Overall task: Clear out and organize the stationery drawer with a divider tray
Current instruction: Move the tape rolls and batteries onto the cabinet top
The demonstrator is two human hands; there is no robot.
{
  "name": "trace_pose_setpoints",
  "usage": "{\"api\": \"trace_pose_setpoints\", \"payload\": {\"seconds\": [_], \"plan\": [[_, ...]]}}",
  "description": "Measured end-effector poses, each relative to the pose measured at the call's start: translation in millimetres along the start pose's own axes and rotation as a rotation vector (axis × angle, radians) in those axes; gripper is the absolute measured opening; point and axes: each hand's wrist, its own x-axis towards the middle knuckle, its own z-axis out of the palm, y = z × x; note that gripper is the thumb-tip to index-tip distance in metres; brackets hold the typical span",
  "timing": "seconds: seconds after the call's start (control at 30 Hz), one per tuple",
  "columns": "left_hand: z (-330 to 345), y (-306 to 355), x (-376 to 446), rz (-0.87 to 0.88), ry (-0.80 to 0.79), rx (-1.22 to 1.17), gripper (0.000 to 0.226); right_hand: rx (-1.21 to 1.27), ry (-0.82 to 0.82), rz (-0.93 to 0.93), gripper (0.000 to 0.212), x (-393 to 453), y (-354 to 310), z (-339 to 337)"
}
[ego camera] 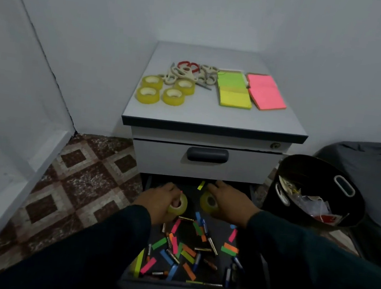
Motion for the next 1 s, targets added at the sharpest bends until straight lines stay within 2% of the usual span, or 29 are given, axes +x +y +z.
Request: {"api": "trace_pose_setpoints", "payload": {"seconds": [0.23,0.4,0.5,0.73,1.0], "plan": [[-69.2,-5.8,-22.2,-0.033,0.168,-0.036,0.036,0.039,0.091,-0.003,0.071,-7.3,-28.4,-60.0],[-113.2,-6.0,-32.8,-0.087,0.234,-0.049,0.058,0.104,0.202,-0.01,0.057,-9.6,-43.4,-101.6],[-131.4,-7.6,-34.3,-0.096,0.275,-0.047,0.07,0.108,0.254,-0.025,0.058,-5.0,-47.5,-120.4],[-160.2,-25.2,-27.8,-0.109,0.363,0.041,0.063,0.134,0.34,-0.013,0.051,15.1,-51.3,-149.1],[-164.8,-41.4,-11.4,-0.288,0.436,-0.107,0.057,0.175,0.326,0.069,0.056,50.7,-58.3,-164.2]]}}
